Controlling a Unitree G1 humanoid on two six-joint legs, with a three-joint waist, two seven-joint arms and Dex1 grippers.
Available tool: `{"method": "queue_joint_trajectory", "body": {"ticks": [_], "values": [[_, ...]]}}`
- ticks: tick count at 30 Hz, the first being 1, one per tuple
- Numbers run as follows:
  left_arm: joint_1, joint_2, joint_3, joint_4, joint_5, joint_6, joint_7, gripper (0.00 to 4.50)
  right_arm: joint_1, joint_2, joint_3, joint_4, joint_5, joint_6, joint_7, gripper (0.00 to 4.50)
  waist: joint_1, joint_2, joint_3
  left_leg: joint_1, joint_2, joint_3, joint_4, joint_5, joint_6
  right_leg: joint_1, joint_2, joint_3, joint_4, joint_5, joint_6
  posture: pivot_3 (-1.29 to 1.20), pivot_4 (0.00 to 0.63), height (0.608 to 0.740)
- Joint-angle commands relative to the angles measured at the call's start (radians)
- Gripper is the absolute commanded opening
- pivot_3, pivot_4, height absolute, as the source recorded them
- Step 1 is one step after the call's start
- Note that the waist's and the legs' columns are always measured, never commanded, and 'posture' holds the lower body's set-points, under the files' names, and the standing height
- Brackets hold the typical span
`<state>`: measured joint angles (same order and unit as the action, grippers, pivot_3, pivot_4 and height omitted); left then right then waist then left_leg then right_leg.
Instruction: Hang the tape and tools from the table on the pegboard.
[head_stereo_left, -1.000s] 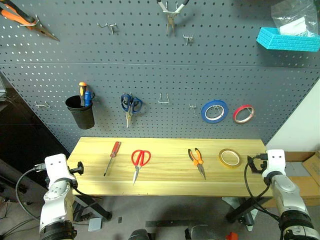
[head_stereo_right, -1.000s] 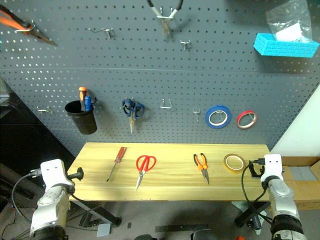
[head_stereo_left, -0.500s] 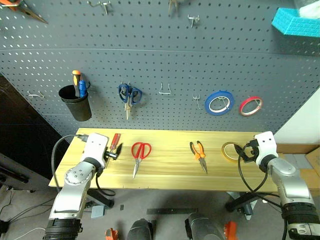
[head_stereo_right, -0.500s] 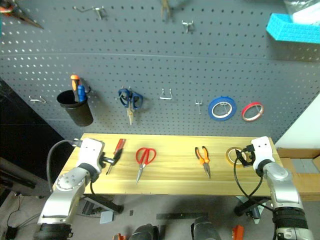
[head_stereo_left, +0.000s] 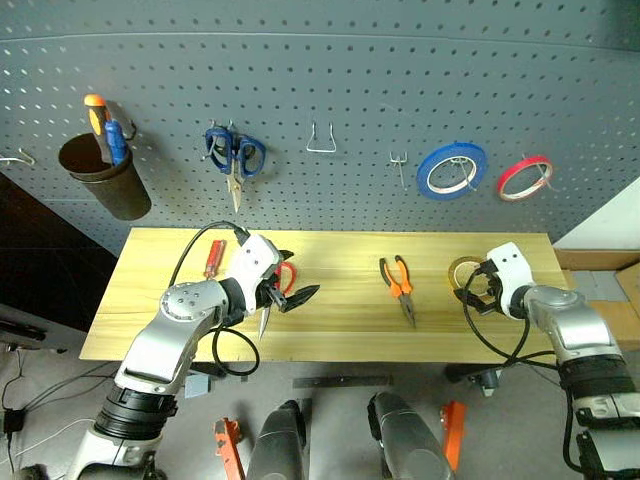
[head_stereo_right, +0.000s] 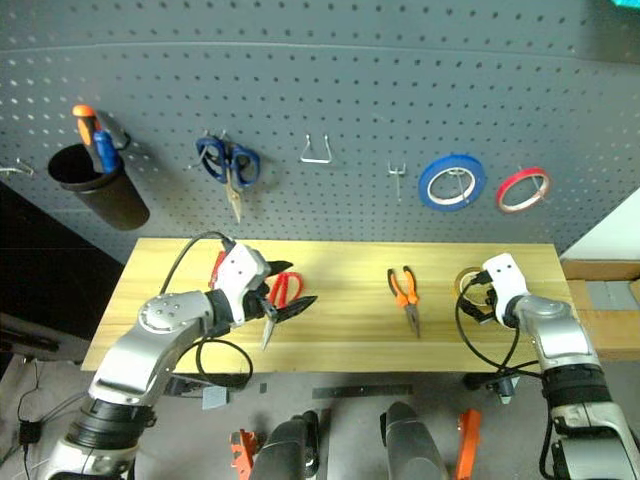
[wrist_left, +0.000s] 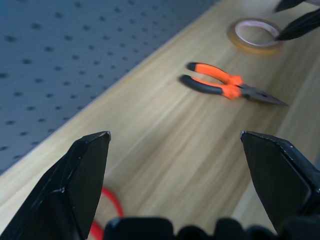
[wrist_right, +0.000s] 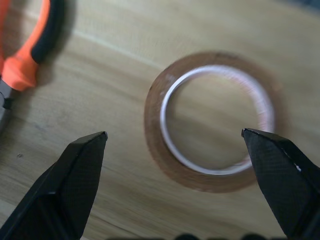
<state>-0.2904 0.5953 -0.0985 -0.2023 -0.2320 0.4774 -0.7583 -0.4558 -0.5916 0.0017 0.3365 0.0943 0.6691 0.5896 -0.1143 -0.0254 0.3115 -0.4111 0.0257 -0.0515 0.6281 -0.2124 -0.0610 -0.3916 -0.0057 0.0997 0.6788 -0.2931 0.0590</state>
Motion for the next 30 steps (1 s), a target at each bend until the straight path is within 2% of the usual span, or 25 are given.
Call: {"method": "queue_joint_trajectory", "body": {"ticks": [1,5,13,17,27,30], "values": [[0.009,0.02,-0.006,-0.027,-0.001,-0.013,-0.033,4.47,-0.049,0.006,0.014,0.051,0.0,0.012,0.027,4.5,0.001,0.0,0.008,-0.002,0.0,0.0,0.0,0.0,0.0,-0.001,0.0,0.0,0.0,0.0,0.0,-0.12,0.363,0.74],[0.02,0.024,-0.007,-0.036,-0.002,-0.014,-0.041,4.47,-0.094,0.014,0.061,0.133,-0.026,-0.022,0.052,4.5,0.003,0.0,0.012,-0.014,0.001,-0.001,0.002,0.0,0.0,-0.014,-0.001,-0.001,0.002,0.0,0.0,-0.11,0.364,0.74],[0.04,0.032,-0.018,-0.049,0.012,-0.031,-0.053,4.47,-0.164,0.016,0.116,0.31,-0.085,-0.09,0.076,4.5,0.006,-0.002,0.016,-0.014,0.001,-0.001,0.002,0.0,0.0,-0.014,-0.003,-0.002,0.002,0.001,0.001,-0.1,0.352,0.74],[0.041,0.03,-0.021,-0.043,0.018,-0.042,-0.056,4.5,-0.181,0.014,0.149,0.386,-0.131,-0.135,0.091,3.63,0.006,-0.003,0.016,-0.014,0.001,-0.001,0.003,0.0,0.0,-0.014,-0.003,-0.002,0.002,0.001,0.002,-0.11,0.345,0.74],[0.034,0.017,-0.017,-0.038,0.013,-0.061,-0.066,4.5,-0.223,0.025,0.167,0.492,-0.175,-0.209,0.097,0.21,0.005,-0.006,0.014,-0.014,0.001,-0.002,0.004,0.0,0.0,-0.013,-0.003,-0.002,0.002,0.002,0.002,-0.11,0.325,0.74],[0.042,0.002,-0.001,-0.054,-0.017,-0.073,-0.072,4.5,-0.202,0.027,0.156,0.447,-0.178,-0.222,0.081,0.11,0.006,-0.007,0.014,-0.014,0.001,-0.002,0.005,0.0,0.0,-0.012,-0.003,-0.002,0.002,0.002,0.003,-0.11,0.321,0.74]]}}
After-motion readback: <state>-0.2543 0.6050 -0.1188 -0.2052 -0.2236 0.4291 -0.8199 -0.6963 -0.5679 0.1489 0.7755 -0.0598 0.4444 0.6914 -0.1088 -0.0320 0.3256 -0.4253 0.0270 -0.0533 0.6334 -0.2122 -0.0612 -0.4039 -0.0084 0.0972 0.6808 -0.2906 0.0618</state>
